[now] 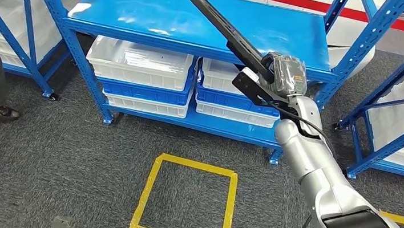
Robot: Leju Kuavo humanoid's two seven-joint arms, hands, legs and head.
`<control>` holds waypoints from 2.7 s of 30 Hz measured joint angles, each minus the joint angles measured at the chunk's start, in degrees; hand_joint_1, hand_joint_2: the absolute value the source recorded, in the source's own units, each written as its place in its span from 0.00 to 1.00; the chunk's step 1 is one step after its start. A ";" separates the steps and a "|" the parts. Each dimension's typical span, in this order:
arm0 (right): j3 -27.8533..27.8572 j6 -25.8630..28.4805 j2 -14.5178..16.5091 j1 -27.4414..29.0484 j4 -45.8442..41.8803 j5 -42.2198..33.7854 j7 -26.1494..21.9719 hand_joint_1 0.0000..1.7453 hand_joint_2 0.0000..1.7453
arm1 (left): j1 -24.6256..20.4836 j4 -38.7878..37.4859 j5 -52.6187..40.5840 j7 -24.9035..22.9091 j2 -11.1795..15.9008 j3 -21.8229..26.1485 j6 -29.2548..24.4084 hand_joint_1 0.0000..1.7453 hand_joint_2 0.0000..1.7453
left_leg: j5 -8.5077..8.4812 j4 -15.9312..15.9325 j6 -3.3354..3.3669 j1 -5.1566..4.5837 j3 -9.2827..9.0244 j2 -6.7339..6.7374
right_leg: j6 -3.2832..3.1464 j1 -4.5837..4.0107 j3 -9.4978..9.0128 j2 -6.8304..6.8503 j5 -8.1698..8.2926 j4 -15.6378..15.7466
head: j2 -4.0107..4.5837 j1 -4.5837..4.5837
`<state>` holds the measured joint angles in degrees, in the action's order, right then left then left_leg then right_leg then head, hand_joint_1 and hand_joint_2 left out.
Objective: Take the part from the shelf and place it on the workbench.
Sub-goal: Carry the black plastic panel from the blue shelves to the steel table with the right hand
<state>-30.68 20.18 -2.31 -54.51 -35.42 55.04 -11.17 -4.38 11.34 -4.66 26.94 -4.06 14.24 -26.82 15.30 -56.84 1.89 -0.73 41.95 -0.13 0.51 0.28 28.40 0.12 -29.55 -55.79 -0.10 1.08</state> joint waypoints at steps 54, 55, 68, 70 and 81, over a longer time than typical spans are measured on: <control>2.54 0.40 0.51 -1.11 2.22 -0.16 0.77 1.00 1.00 | 0.78 -0.07 1.27 1.03 -0.50 2.76 -0.25 0.00 1.00 | 5.96 -1.43 0.36 1.50 -3.99 0.23 | 3.03 0.94 12.25 0.08 1.24 -17.80 | 0.00 -0.55; 2.58 0.45 0.41 -1.09 2.26 -0.15 0.75 1.00 1.00 | 0.73 -0.07 1.13 1.03 -0.54 2.75 -0.18 0.00 1.00 | 5.30 -1.45 0.27 1.43 -3.24 0.22 | 3.23 0.80 9.80 0.07 2.30 -15.14 | 0.00 -0.55; 3.19 0.74 -0.47 -0.61 2.19 0.27 0.52 1.00 1.00 | 0.51 -0.09 0.49 0.49 -0.59 2.69 -0.32 0.00 1.00 | 14.08 -17.63 -3.29 2.15 1.93 -0.06 | -1.85 0.74 4.66 0.23 5.71 0.16 | 0.00 0.11; 3.22 0.74 -0.51 -0.57 2.20 0.32 0.52 1.00 1.00 | 0.43 -0.09 0.48 0.49 -0.57 2.68 -0.33 0.00 1.00 | 11.95 -18.20 -3.75 2.56 -0.46 -0.05 | -1.43 0.82 6.43 0.21 6.75 -0.46 | 0.01 0.11; 4.13 1.23 -1.17 -0.20 2.07 0.51 0.59 1.00 1.00 | -0.21 0.03 0.31 0.81 -0.51 2.67 -0.70 0.00 1.00 | 9.79 -1.63 -0.01 1.92 -7.98 0.34 | 1.07 0.81 13.28 0.11 3.87 -7.61 | 0.00 -0.37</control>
<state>-26.56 21.41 -3.49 -54.71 -33.36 55.55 -10.58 -4.59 11.37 -4.35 27.76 -4.57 16.91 -27.53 25.09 -58.47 1.88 1.19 33.97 0.21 1.58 1.09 41.68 0.23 -25.68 -63.40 -0.09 0.71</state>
